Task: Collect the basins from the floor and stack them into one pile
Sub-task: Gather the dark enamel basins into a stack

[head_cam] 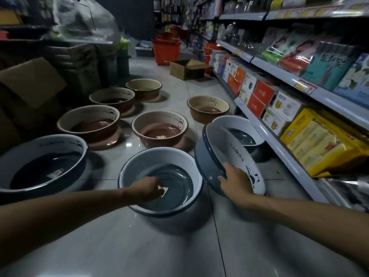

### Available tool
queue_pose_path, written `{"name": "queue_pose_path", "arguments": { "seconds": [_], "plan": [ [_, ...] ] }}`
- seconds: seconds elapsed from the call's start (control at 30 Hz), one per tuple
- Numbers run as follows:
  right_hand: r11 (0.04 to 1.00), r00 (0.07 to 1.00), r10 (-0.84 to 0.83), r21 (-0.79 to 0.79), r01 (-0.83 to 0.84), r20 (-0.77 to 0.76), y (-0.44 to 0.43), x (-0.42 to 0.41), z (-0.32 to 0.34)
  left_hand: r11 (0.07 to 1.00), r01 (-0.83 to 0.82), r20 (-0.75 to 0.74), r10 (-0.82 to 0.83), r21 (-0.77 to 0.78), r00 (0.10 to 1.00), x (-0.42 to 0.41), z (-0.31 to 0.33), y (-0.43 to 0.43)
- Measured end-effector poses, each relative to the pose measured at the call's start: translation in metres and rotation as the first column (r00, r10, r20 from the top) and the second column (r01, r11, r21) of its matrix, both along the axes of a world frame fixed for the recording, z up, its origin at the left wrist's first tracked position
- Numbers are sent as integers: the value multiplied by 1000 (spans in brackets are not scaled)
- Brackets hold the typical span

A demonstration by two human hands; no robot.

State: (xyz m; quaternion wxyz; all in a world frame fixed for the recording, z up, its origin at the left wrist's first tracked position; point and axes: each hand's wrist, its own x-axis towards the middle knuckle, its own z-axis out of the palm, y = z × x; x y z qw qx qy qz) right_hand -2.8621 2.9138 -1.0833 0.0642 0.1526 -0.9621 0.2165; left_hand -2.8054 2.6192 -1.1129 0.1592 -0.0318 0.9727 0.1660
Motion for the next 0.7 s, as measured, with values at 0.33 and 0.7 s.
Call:
{"name": "queue_pose_path", "arguments": {
  "seconds": [0.33,0.7],
  "plan": [
    [815,833,536,338,-470,-135,-74,20,-1,856,-468,-102,497,222,862,-3,28,-52],
    [614,713,680,397,-682,172,-117,27,-37,768,-626,50,626,138,779,22,13,-101]
  ]
}}
